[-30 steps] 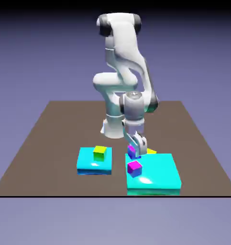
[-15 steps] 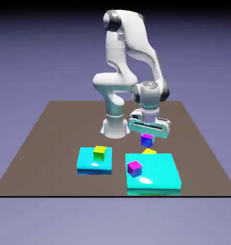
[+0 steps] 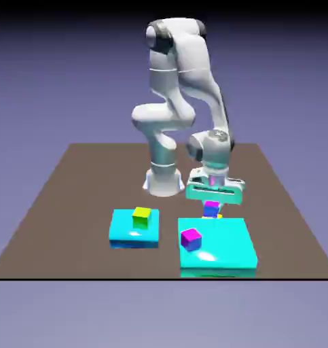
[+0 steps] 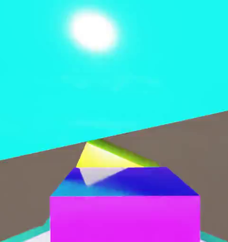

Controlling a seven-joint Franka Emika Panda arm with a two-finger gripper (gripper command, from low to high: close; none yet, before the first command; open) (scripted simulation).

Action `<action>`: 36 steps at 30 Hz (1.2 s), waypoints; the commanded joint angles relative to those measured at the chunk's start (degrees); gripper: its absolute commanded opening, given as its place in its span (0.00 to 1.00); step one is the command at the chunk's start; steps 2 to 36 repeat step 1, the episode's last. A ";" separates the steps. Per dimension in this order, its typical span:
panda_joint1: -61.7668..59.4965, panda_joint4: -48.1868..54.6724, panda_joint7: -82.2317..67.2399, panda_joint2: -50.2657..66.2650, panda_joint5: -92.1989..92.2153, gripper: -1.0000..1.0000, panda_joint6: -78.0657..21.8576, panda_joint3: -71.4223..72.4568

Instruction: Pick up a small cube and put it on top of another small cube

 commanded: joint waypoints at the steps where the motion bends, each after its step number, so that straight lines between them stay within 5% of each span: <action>1: -0.08 0.00 0.00 0.00 0.00 1.00 -0.01 0.00; 36: -0.08 0.00 0.00 0.00 0.00 1.00 -0.01 0.00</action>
